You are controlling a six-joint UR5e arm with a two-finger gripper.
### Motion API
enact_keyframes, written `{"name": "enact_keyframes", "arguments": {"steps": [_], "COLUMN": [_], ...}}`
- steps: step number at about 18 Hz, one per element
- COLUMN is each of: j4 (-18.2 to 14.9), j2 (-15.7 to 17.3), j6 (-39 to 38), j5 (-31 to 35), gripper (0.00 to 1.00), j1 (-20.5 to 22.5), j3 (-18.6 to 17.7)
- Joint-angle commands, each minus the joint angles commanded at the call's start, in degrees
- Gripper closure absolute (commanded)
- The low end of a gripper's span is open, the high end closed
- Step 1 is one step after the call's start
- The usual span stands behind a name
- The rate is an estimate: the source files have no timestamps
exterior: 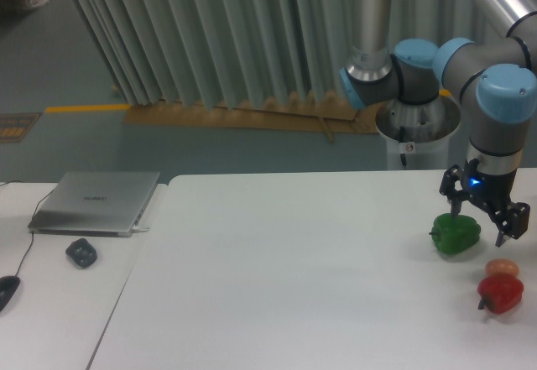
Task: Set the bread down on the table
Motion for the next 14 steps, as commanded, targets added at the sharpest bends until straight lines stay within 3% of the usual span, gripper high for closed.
{"name": "enact_keyframes", "arguments": {"steps": [14], "j4": [0.00], "j2": [0.10], "j6": [0.71], "j5": [1.94], "gripper": [0.00], "j1": [0.36], "j3": [0.09]}}
